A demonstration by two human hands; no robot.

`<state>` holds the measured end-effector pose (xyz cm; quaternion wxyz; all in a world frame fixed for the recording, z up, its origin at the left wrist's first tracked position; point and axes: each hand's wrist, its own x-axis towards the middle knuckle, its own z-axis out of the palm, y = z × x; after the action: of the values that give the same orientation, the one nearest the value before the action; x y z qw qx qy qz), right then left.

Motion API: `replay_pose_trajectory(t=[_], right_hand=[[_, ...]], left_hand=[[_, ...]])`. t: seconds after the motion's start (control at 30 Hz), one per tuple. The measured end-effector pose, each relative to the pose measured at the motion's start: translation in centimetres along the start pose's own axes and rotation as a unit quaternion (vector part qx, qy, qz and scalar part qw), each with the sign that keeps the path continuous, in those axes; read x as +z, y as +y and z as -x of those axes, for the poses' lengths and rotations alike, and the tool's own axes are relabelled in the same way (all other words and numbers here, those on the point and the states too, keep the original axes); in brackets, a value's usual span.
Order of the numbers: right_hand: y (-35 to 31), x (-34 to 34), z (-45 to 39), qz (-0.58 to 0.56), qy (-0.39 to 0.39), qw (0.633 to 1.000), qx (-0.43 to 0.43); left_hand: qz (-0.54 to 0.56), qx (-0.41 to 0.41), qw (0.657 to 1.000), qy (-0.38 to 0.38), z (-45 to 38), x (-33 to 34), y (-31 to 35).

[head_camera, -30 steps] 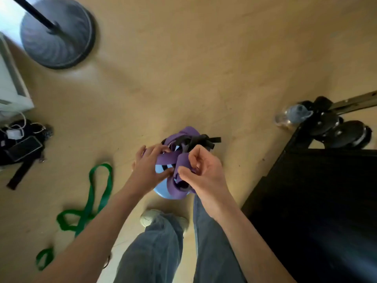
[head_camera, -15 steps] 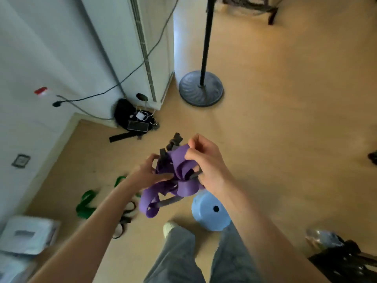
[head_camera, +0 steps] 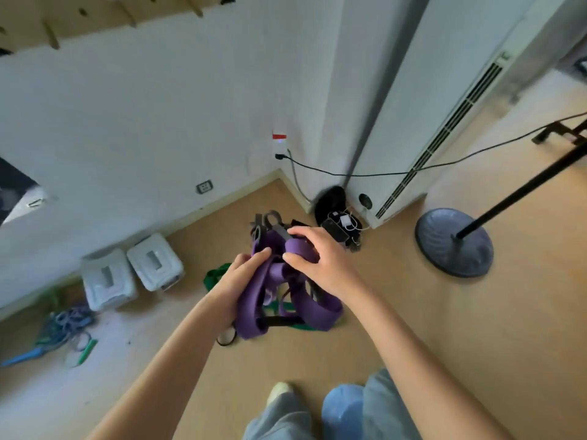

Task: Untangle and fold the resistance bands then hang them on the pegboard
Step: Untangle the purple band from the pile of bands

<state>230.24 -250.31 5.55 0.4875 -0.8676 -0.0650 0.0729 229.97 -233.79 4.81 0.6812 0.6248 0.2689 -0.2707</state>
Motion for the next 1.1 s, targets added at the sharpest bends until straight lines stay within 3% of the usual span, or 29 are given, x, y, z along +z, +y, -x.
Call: replay_pose_trajectory(t=[0.13, 0.2, 0.3, 0.37, 0.43, 0.5, 0.57, 0.67, 0.77, 0.87, 0.97, 1.03, 1.1], right_hand=[[1.7, -1.5, -4.2, 0.082, -0.017, 0.996, 0.015], [3.1, -2.5, -6.0, 0.123, -0.081, 0.989, -0.003], [4.8, -3.8, -8.3, 0.107, -0.206, 0.973, -0.021], [5.3, -5.3, -9.6, 0.031, -0.279, 0.960, 0.011], [5.3, -6.6, -10.6, -0.121, -0.311, 0.939, 0.083], [4.9, -7.8, -11.7, -0.307, -0.292, 0.886, 0.190], [4.5, -8.2, -12.7, -0.383, -0.310, 0.839, 0.232], [3.6, -6.9, -13.3, -0.232, -0.337, 0.897, 0.170], [3.1, -4.8, -13.1, -0.151, -0.229, 0.951, 0.145], [3.4, -2.8, -12.6, -0.186, -0.173, 0.953, 0.165], [3.1, -0.3, -12.4, -0.231, -0.159, 0.941, 0.187], [2.9, 1.2, -12.6, -0.310, -0.169, 0.911, 0.212], [3.0, 1.7, -12.9, -0.397, -0.218, 0.863, 0.225]], left_hand=[[0.104, 0.027, 0.993, 0.054, -1.3, 0.4, 1.0], [0.133, 0.062, 0.985, 0.092, -2.0, 1.3, 1.8], [0.068, 0.130, 0.977, 0.154, -2.4, 3.7, 3.1], [0.013, 0.152, 0.975, 0.160, -2.5, 5.5, 4.5], [-0.006, 0.173, 0.972, 0.157, -2.3, 6.5, 5.6], [-0.023, 0.204, 0.968, 0.147, -2.3, 7.0, 6.1], [-0.019, 0.213, 0.967, 0.138, -2.5, 7.1, 6.1], [0.024, 0.210, 0.970, 0.123, -2.8, 6.9, 5.8], [0.050, 0.199, 0.965, 0.161, -3.3, 5.3, 5.1], [0.134, 0.126, 0.940, 0.286, -4.2, 1.4, 3.9], [0.212, 0.064, 0.919, 0.326, -5.1, -2.0, 2.9], [0.155, 0.047, 0.947, 0.278, -5.4, -3.2, 2.2], [0.124, 0.044, 0.980, 0.146, -5.7, -3.5, 1.3]])
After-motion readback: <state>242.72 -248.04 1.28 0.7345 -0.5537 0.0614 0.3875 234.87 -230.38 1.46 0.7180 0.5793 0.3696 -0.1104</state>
